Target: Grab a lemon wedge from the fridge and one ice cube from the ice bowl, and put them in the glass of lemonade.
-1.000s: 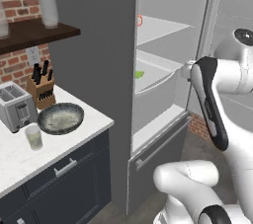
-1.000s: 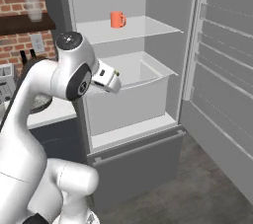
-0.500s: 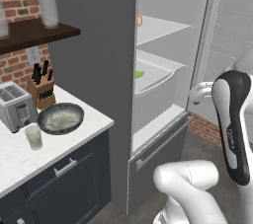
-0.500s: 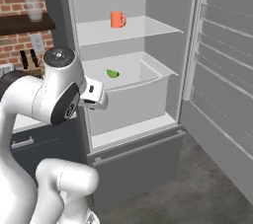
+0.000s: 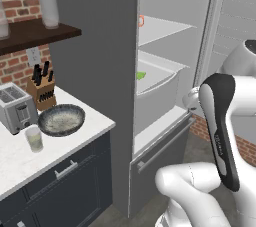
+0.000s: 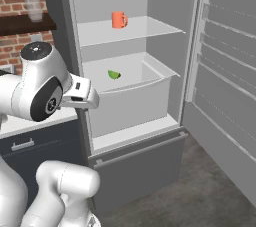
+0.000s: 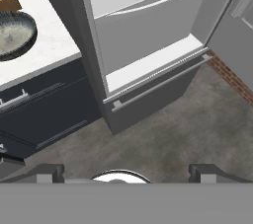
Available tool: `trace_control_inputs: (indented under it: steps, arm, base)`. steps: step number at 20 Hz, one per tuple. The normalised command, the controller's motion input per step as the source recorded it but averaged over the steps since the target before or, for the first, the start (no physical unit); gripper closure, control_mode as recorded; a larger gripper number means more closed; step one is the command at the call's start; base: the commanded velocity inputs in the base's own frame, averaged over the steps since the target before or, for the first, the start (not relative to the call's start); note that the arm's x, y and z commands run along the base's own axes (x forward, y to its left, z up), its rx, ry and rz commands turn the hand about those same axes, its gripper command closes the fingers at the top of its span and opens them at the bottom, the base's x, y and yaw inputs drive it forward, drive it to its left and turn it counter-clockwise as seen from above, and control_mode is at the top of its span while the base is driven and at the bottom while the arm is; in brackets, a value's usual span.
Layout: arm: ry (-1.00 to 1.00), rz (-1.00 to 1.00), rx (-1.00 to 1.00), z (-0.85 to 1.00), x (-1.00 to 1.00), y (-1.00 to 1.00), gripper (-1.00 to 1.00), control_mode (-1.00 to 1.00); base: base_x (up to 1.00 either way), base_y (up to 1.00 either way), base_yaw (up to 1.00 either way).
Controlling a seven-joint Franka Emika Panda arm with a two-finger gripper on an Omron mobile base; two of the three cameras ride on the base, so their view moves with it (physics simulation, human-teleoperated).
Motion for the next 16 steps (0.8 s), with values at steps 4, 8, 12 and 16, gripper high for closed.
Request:
trace_control_inputs:
  steps: [4,8,12,16]
  arm:
    - [0.0,0.0,0.0,-0.06,0.0,0.0,-1.0,-1.0]
    - [0.0,0.0,0.0,-0.11,0.0,-0.04,-1.0,-1.0]
    - [0.02,0.11,0.0,-0.26,0.0,-0.25,-1.0,-1.0]
    - [0.0,0.04,0.0,-0.05,0.0,-0.11,-1.0,1.0]
  base:
    - [0.0,0.0,0.0]
    - [0.0,0.0,0.0]
    - [0.0,0.0,0.0]
    - [0.0,-0.35,0.12]
